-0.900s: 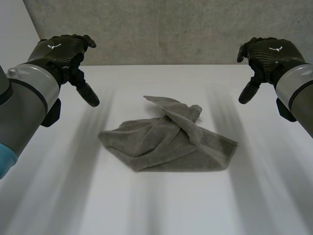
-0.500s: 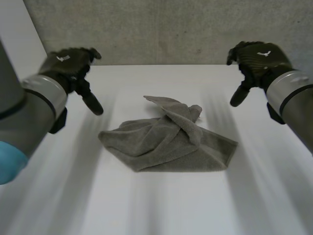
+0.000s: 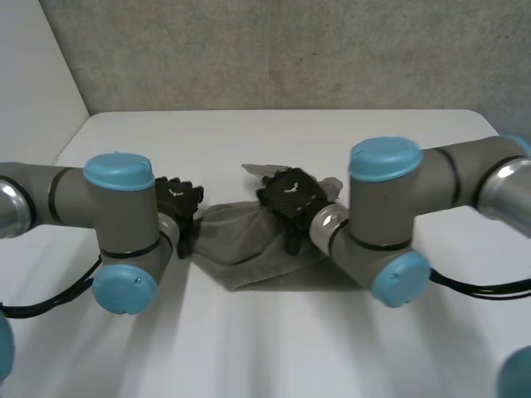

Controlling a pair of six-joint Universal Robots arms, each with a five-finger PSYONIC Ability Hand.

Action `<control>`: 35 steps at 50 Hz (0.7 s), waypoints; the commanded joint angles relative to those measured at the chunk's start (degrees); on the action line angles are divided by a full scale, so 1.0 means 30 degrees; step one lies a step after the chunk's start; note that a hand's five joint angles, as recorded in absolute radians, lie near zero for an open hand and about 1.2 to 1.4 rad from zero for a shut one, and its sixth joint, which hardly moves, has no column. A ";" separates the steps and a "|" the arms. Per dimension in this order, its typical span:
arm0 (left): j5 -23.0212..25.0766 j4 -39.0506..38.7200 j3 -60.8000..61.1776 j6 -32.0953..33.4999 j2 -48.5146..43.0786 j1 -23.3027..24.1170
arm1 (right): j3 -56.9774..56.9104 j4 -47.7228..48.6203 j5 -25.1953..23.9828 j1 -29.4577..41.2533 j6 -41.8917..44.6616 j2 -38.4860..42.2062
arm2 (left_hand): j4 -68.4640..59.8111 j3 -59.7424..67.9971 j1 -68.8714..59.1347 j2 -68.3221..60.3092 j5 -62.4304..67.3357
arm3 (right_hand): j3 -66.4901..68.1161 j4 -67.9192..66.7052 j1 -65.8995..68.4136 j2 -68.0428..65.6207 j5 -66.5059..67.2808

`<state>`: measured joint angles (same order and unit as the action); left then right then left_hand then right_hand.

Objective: Fold the towel.

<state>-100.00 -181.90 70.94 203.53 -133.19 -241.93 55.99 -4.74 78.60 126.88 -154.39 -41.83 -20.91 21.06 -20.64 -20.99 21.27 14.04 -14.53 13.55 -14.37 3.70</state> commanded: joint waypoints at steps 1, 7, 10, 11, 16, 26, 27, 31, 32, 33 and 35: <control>0.0081 0.0019 -0.0444 0.0154 -0.0747 -0.0013 | -0.2721 -0.0615 0.0662 0.0276 0.1307 0.1868 | -0.2983 0.2932 -0.3071 -0.2954 -0.0473 | 0.2707 -0.2544 0.2867 -0.2596 0.2819; 0.0081 0.0077 -0.0767 0.0271 -0.1451 0.0017 | -0.4627 -0.2634 0.1016 0.0100 0.1570 0.3100 | -0.9444 0.9394 -0.9533 -0.9415 0.5989 | 1.4951 -1.4788 1.5111 -1.4840 1.5063; 0.0052 -0.0040 -0.1294 0.0271 -0.1657 0.0017 | -0.5767 -0.3311 0.1190 0.0100 0.1804 0.3073 | -1.9145 1.9094 -1.9233 -1.9116 1.5689 | 2.1958 -2.1794 2.2118 -2.1846 2.2070; 0.0052 -0.0069 -0.1671 0.0300 -0.1628 0.0017 | -0.6296 -0.3343 0.1192 0.0100 0.1863 0.3015 | -1.9692 1.9642 -1.9781 -1.9663 1.6237 | 2.1988 -2.1825 2.2148 -2.1877 2.2100; -0.0181 -0.0652 -0.4214 0.0271 -0.0986 0.0017 | -0.8461 -0.2149 0.1367 0.0042 0.1835 0.2081 | -1.9698 1.9647 -1.9786 -1.9669 1.6242 | 2.1988 -2.1825 2.2148 -2.1877 2.2100; -0.3309 -0.6994 -0.7973 -0.1570 0.3637 0.0075 | -0.6692 0.9172 0.1690 -0.0075 0.1191 -0.2954 | -1.9698 1.9647 -1.9786 -1.9669 1.6242 | 2.1988 -2.1825 2.2148 -2.1877 2.2100; -0.3781 -0.8492 -0.7974 -0.1806 0.4487 0.0104 | -0.5667 1.1458 0.1661 -0.0308 0.1219 -0.3659 | -1.9698 1.9647 -1.9786 -1.9669 1.6242 | 2.1988 -2.1825 2.2148 -2.1877 2.2100; -0.3844 -0.9649 -0.7623 -0.1692 0.5697 0.0398 | -0.3610 1.3185 0.1573 -0.1186 0.1395 -0.4864 | -1.9698 1.9647 -1.9786 -1.9669 1.6242 | 2.1988 -2.1825 2.2148 -2.1877 2.2100; -0.3844 -0.9214 -0.7245 -0.1692 0.5842 0.0427 | -0.3257 1.2310 0.1515 -0.1247 0.1395 -0.4925 | -1.9698 1.9647 -1.9786 -1.9669 1.6242 | 2.1988 -2.1825 2.2148 -2.1877 2.2100; -0.3815 -0.8572 -0.6633 -0.1692 0.5930 0.0514 | -0.3254 1.2302 0.1514 -0.1248 0.1395 -0.4925 | -1.9698 1.9647 -1.9786 -1.9669 1.6242 | 2.1988 -2.1825 2.2148 -2.1877 2.2100; -0.3757 -0.7869 -0.5669 -0.1692 0.6018 0.0631 | -0.2961 1.1218 0.1192 -0.1248 0.1366 -0.4867 | -1.9698 1.9647 -1.9786 -1.9669 1.6242 | 2.1988 -2.1825 2.2148 -2.1877 2.2100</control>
<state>-111.40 -208.58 47.98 198.35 -117.26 -240.96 42.88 32.44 83.33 124.30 -150.45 -55.31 -86.68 88.23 -79.63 -83.95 82.51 75.88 -76.01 67.71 -75.34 62.76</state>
